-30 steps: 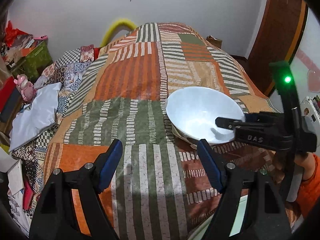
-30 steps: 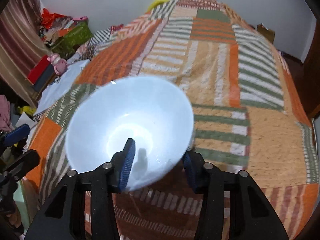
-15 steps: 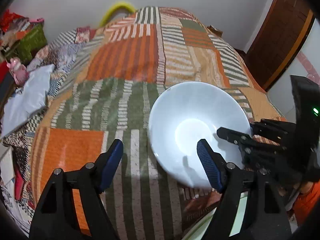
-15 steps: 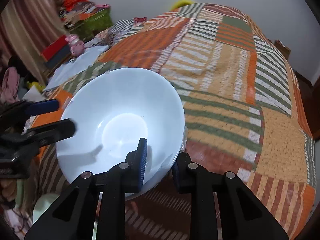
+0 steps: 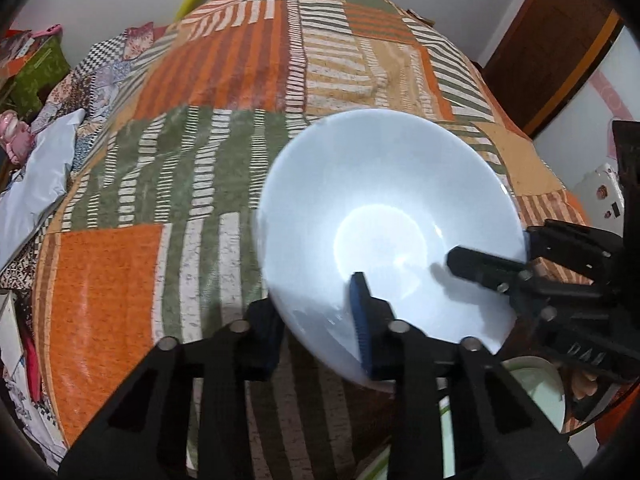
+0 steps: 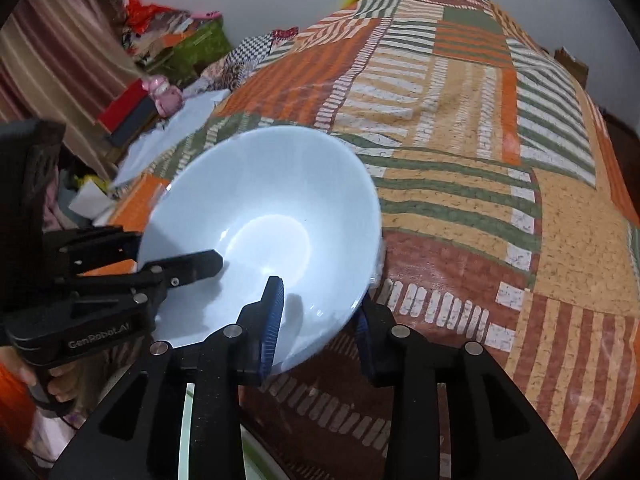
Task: Organize plates and bowls
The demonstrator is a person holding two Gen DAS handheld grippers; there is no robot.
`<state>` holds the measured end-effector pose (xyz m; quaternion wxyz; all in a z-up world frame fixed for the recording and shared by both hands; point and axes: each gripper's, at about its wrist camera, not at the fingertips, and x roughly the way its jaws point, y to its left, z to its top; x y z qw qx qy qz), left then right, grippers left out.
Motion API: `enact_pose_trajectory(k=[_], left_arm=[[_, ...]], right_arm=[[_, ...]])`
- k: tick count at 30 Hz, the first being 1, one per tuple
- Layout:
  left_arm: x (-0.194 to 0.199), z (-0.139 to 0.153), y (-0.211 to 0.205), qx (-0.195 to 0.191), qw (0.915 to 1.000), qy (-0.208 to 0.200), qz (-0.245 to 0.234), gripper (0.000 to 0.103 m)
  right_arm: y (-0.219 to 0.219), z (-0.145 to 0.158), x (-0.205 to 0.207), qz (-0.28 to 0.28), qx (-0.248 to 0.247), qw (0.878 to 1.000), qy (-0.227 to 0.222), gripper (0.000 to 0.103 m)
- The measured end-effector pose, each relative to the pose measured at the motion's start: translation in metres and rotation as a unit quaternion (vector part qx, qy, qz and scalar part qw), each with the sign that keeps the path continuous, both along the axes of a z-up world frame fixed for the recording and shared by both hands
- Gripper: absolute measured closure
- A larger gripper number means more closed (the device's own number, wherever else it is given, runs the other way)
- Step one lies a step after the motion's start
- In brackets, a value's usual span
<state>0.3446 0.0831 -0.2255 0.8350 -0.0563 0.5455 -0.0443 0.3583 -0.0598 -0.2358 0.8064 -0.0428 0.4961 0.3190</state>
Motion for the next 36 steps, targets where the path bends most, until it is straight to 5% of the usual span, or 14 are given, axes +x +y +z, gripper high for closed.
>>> enact_pose_trajectory(k=[15, 36], left_arm=[[-0.020, 0.031, -0.003, 0.010, 0.9990, -0.043, 0.007, 0.077], [-0.108, 0.111, 0.009, 0.002, 0.9916, -0.122, 0.043, 0.077]], right_arm=[[-0.003, 0.029, -0.016, -0.018, 0.007, 0.999, -0.048, 0.076], [0.008, 0.092, -0.083, -0.004, 0.037, 0.994, -0.105, 0.076]])
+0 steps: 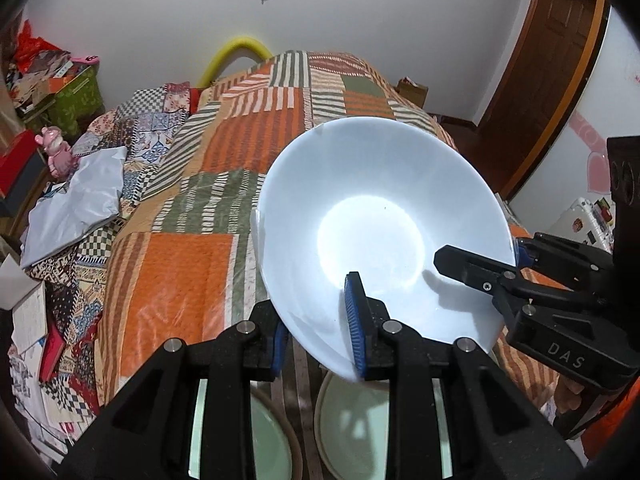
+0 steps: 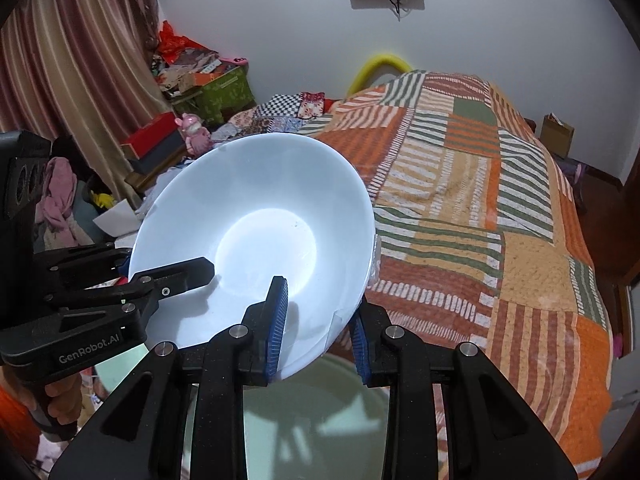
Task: Organize plates and bowls
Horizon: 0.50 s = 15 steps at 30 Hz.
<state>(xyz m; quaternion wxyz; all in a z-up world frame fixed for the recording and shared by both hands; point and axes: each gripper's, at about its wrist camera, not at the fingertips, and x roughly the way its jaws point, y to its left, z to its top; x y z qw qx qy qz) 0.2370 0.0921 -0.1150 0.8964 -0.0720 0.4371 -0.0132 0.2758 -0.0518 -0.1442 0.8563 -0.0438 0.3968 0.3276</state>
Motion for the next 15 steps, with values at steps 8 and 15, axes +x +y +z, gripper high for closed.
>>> enact_pose_trajectory(k=[8, 15], left_arm=[[-0.036, 0.009, 0.012, -0.005, 0.9998, -0.012, 0.016, 0.077], [-0.066, 0.007, 0.027, -0.007, 0.9994, -0.013, 0.031, 0.077]], right_arm=[[0.011, 0.005, -0.026, 0.012, 0.004, 1.000, -0.004, 0.076], [0.027, 0.003, -0.048, 0.029, 0.005, 1.000, -0.004, 0.076]])
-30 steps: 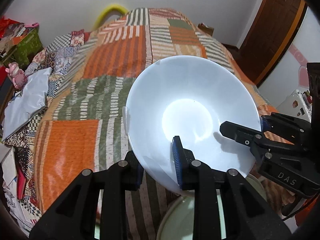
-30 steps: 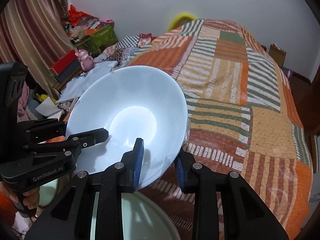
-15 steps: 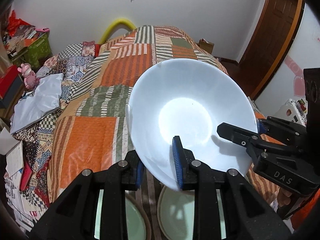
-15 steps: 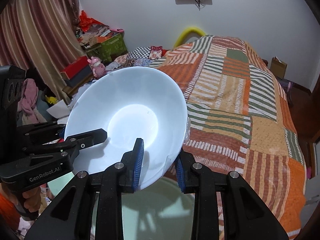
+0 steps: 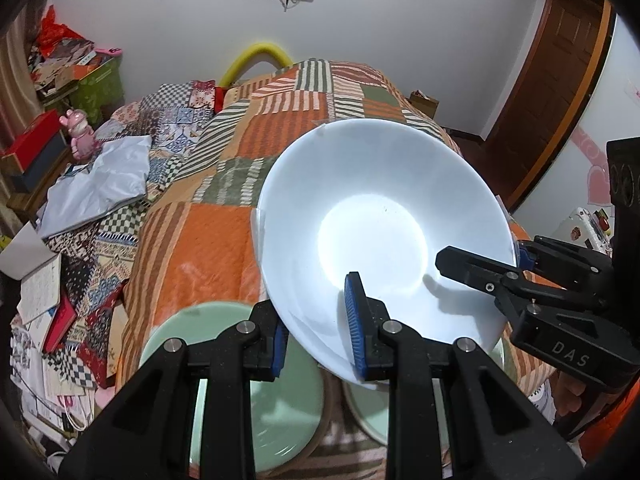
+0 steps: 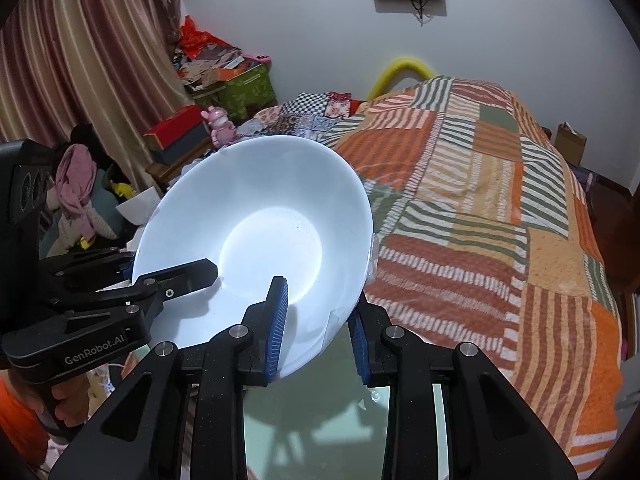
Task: Organize plates and bowls
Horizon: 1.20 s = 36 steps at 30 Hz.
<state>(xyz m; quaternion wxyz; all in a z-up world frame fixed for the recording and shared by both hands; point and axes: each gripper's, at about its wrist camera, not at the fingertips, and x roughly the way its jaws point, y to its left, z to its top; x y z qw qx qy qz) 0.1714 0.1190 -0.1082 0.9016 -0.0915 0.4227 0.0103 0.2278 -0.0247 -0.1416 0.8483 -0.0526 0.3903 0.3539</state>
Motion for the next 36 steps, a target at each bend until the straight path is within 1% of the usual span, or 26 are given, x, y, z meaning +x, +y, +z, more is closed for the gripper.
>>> enact_pose_trajectory(k=[13, 20, 28, 36], left_arm=[[-0.042, -0.015, 0.035, -0.002, 0.9992, 0.014, 0.036, 0.077], [-0.060, -0.031, 0.054, -0.007, 0.9980, 0.030, 0.055, 0.077], [-0.066, -0.055, 0.069, -0.014, 0.9960, 0.056, 0.068, 0.077], [-0.070, -0.070, 0.074, -0.012, 0.9945, 0.072, 0.075, 0.077]], right_arm=[[0.035, -0.012, -0.023, 0.035, 0.010, 0.999, 0.020, 0.076], [0.053, -0.024, -0.034, 0.052, 0.009, 0.998, 0.036, 0.076], [0.068, -0.044, -0.038, 0.056, 0.009, 0.996, 0.068, 0.076], [0.078, -0.060, -0.042, 0.064, 0.000, 0.994, 0.091, 0.076]])
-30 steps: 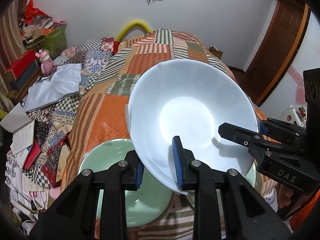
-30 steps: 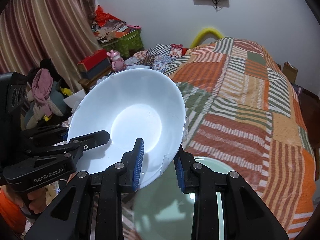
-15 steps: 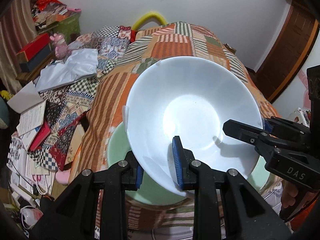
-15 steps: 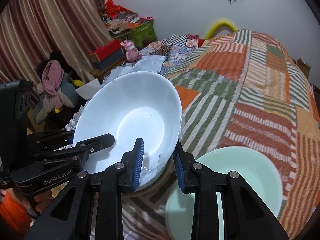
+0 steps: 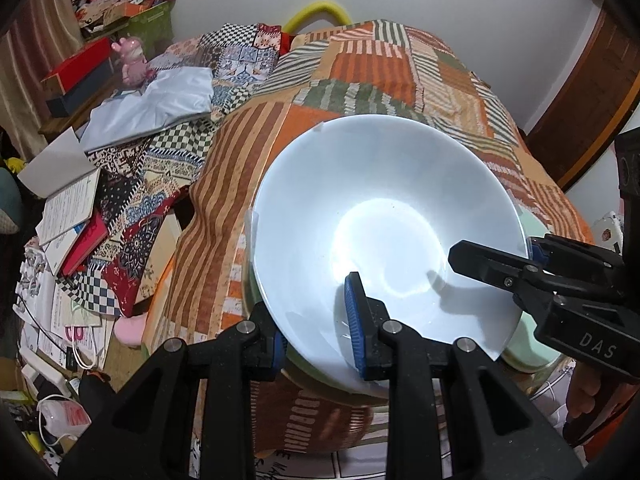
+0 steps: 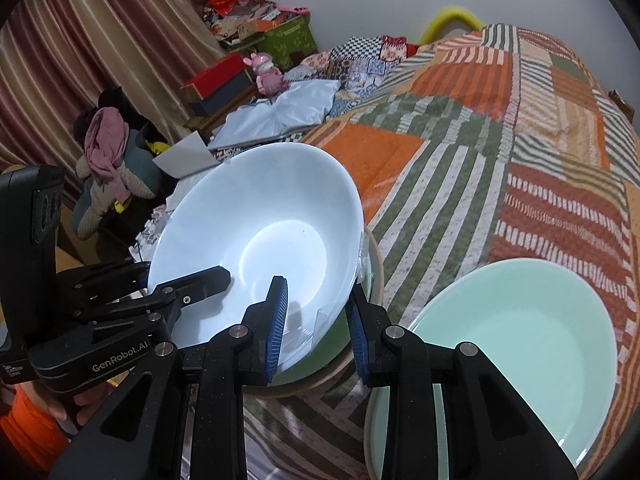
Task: Organize plates and bowls
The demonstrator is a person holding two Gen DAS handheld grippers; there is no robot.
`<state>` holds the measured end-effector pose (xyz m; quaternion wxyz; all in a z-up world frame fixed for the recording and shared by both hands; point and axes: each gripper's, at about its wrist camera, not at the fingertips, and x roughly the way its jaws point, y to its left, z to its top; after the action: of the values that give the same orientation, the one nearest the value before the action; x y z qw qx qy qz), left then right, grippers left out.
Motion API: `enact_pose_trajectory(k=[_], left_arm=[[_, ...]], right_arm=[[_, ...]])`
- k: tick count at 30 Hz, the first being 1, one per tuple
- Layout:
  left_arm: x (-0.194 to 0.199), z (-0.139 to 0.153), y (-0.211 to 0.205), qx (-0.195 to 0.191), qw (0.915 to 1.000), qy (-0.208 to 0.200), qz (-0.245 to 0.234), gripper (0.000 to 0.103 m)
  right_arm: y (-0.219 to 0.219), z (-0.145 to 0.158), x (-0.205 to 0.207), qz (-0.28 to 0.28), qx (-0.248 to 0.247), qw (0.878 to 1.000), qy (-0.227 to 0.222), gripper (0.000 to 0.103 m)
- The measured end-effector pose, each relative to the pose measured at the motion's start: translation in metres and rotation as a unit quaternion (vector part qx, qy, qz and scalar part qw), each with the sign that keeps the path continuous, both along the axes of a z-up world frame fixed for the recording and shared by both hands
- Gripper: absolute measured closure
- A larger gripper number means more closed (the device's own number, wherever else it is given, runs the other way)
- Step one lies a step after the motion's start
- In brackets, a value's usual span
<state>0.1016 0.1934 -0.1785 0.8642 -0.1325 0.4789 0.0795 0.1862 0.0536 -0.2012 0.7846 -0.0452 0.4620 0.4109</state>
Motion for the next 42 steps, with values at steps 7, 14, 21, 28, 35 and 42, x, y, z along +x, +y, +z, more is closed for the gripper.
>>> enact_pose_trajectory(k=[7, 14, 21, 28, 35, 42], left_arm=[[-0.001, -0.003, -0.001, 0.015, 0.9999, -0.001, -0.003, 0.077], [0.001, -0.005, 0.000, 0.024, 0.9997, 0.003, 0.000, 0.077], [-0.002, -0.005, 0.000, 0.028, 0.9996, 0.006, 0.002, 0.077], [-0.003, -0.003, -0.002, 0.034, 0.9994, 0.006, 0.006, 0.077], [-0.008, 0.009, 0.005, 0.037, 0.9992, -0.005, 0.013, 0.077], [-0.017, 0.022, 0.006, 0.072, 0.9972, -0.019, 0.014, 0.076]], right_arm=[[0.000, -0.007, 0.000, 0.006, -0.001, 1.000, 0.013, 0.076], [0.002, -0.005, -0.004, 0.014, -0.008, 1.000, 0.003, 0.076], [-0.007, -0.006, -0.001, 0.008, -0.009, 1.000, 0.008, 0.076], [-0.011, -0.008, -0.001, 0.011, -0.001, 1.000, 0.015, 0.074], [-0.014, -0.010, 0.002, 0.012, -0.001, 1.000, 0.014, 0.074], [-0.017, -0.006, 0.002, 0.008, 0.000, 1.000, 0.004, 0.071]])
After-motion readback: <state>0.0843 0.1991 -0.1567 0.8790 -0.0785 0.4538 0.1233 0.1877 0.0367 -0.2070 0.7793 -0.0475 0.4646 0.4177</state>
